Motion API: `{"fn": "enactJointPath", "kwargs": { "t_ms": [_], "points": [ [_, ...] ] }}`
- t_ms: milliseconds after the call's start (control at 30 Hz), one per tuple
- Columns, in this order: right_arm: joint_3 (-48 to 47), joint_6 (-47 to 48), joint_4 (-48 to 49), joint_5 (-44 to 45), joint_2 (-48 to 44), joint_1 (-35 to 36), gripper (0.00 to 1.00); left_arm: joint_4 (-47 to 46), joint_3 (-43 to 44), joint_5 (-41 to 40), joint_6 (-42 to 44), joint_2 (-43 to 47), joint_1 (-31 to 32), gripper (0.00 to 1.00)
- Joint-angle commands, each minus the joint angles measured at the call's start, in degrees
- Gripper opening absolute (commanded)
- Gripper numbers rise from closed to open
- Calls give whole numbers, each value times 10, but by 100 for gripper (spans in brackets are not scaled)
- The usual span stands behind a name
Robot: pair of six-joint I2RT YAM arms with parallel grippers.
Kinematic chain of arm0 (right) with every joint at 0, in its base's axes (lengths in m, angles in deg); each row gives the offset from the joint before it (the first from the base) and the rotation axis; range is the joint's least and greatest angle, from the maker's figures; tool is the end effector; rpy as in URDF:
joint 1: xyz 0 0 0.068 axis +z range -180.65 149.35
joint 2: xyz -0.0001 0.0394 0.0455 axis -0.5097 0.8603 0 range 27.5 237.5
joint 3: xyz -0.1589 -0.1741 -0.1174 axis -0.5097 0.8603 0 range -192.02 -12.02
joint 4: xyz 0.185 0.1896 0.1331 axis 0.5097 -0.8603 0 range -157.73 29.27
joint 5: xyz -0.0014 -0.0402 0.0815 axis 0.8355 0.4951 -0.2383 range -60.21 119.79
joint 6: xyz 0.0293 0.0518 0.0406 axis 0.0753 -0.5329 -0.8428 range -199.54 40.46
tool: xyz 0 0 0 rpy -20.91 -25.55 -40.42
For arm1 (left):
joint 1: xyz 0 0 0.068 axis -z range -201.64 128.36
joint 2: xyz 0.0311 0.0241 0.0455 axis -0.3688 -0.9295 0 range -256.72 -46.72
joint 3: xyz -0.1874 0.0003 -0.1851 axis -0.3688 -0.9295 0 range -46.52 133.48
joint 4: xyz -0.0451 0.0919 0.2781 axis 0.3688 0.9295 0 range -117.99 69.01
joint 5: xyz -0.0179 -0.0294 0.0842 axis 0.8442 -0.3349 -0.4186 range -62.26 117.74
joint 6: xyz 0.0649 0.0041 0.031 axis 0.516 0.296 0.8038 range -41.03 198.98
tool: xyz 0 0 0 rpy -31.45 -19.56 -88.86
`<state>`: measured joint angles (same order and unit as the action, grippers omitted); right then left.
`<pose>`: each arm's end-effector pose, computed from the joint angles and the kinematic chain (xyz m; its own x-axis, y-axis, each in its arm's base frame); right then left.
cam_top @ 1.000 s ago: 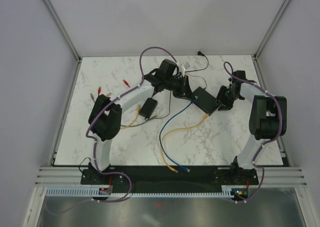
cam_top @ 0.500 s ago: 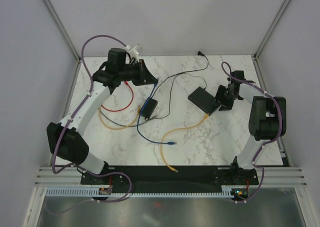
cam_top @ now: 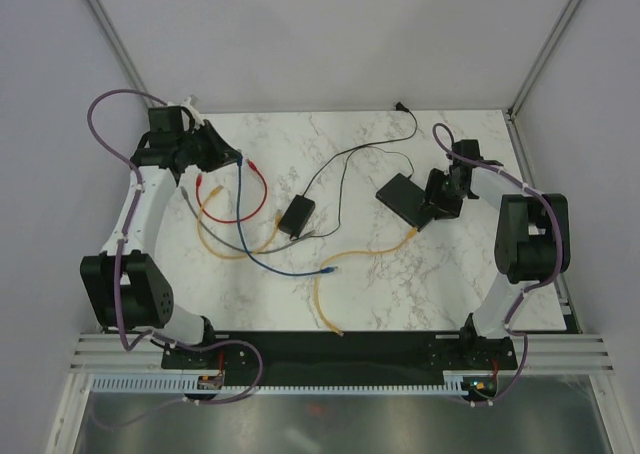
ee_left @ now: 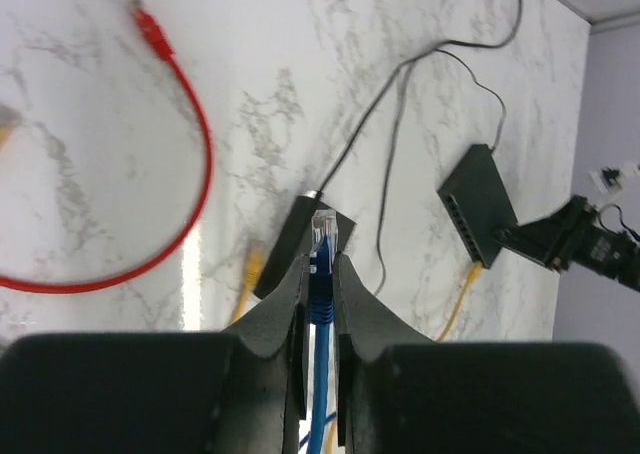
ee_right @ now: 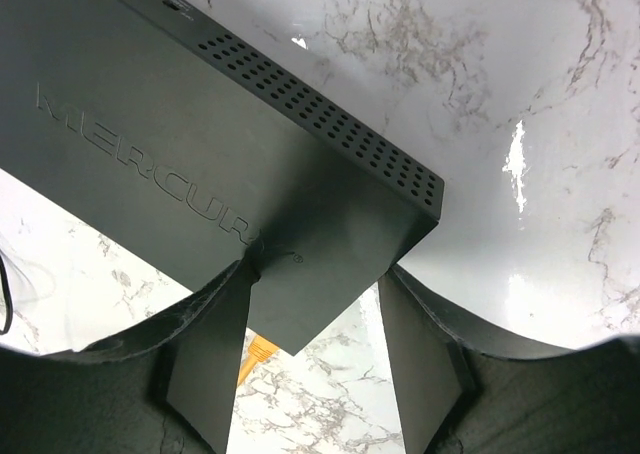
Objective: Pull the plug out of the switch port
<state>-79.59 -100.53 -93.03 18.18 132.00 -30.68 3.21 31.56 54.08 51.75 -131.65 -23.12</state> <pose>0.3921 0.0119 0.1143 -0.8983 0.3514 -0.2637 0.2688 0.9144 0.3028 0.3856 -0.0166 0.3142 -0.6971 -0.4281 -0.5751 0.0082 0.7973 -0.6035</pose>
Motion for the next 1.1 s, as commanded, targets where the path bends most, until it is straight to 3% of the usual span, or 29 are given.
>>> {"fn": "enactJointPath", "kwargs": {
  "t_ms": [0, 233, 433, 800, 900, 933, 967, 1033, 1067],
  "points": [
    [24, 20, -22, 38, 3, 20, 62, 1, -5, -44, 48, -42, -47, 2],
    [25, 26, -29, 41, -3, 23, 62, -44, -1, -56, 67, -137, -84, 2],
    [38, 29, -31, 44, -19, 23, 63, -54, 53, -79, 85, -198, -99, 2],
    [51, 32, -41, 45, -47, 24, 64, -30, 158, -39, 78, -311, -127, 2],
    [50, 32, -45, 42, -49, 24, 64, -14, 159, -66, 79, -308, -128, 2],
    [49, 32, -45, 42, -50, 23, 64, 2, 161, -74, 78, -307, -126, 6],
    [49, 33, -45, 41, -51, 24, 64, 6, 167, -81, 77, -307, -127, 24],
    [46, 33, -48, 42, -51, 24, 64, 14, 170, -89, 81, -300, -128, 35],
    [44, 33, -50, 42, -51, 24, 64, 17, 173, -92, 81, -298, -127, 46]
  ]
}}
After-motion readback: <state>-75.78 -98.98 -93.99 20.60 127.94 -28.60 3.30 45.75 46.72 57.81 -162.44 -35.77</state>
